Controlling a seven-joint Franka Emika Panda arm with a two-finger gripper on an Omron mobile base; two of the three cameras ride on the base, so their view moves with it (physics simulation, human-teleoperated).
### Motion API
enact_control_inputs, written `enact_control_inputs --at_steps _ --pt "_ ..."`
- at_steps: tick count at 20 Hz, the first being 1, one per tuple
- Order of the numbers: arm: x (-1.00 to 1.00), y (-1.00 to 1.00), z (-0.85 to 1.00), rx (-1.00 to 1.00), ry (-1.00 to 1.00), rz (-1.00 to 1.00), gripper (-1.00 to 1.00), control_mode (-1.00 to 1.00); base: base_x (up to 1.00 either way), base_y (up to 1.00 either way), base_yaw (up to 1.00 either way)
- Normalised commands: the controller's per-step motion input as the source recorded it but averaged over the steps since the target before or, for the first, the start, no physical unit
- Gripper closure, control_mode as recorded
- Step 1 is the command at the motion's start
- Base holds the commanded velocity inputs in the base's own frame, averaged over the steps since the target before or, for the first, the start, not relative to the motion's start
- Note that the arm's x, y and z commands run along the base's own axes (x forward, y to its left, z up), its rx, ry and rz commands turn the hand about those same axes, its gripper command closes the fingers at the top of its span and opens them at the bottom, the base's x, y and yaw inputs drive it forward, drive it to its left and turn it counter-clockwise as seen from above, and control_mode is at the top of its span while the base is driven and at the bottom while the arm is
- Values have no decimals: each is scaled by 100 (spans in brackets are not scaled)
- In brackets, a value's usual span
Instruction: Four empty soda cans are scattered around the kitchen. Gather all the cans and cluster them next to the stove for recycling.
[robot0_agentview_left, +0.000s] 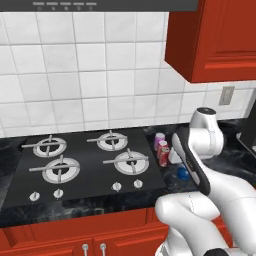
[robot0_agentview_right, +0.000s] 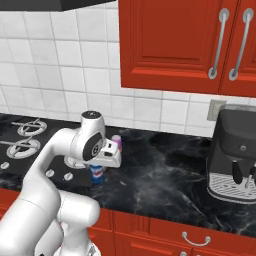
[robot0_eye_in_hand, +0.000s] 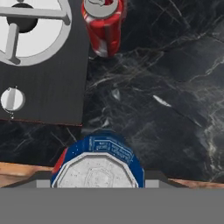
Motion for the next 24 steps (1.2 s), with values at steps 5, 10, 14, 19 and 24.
enact_control_inputs --at_steps 5,10,14,19,24 --pt "28 0 -2 0 0 1 100 -100 0 0 0" --pt "22 0 -5 0 0 0 100 -100 0 0 0" --pt "15 0 -8 0 0 0 100 -100 0 0 0" --pt "19 0 -4 0 0 0 100 -100 0 0 0" --pt "15 0 -3 0 0 0 100 -100 0 0 0"
